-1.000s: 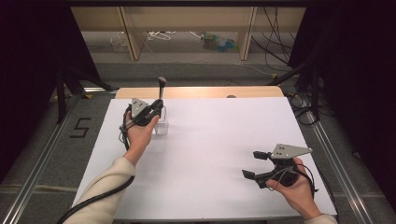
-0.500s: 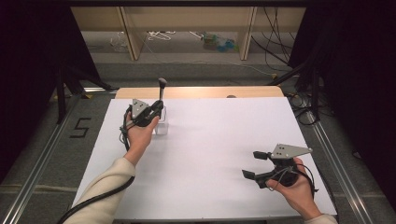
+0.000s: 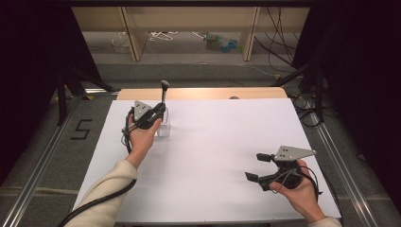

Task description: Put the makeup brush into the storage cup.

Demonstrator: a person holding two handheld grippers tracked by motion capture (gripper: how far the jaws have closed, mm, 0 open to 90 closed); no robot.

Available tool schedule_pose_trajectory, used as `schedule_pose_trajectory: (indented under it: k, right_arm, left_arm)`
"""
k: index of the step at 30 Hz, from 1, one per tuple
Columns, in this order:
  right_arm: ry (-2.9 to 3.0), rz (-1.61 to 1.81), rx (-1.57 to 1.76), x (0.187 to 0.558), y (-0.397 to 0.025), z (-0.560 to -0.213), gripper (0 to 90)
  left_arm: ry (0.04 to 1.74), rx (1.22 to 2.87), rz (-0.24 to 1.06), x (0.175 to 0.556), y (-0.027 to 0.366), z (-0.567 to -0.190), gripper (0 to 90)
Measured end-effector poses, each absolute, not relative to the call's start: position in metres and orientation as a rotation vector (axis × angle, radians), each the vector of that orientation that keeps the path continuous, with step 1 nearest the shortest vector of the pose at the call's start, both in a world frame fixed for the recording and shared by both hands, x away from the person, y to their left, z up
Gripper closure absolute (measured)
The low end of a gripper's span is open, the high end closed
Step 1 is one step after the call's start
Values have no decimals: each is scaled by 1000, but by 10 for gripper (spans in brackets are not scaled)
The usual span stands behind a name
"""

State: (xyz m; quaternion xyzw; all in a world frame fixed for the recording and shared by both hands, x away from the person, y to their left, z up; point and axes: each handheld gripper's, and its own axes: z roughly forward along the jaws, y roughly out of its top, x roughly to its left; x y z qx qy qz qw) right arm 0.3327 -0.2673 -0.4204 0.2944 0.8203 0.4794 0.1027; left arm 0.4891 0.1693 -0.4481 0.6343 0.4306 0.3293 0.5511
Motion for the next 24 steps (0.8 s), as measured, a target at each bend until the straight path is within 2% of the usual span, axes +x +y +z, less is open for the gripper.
schedule_pose_trajectory:
  k: [24]
  right_arm:
    - [2421,1416,868,333,-267,-420,170]
  left_arm:
    - [1021,1518,779,490,169,-451,789]
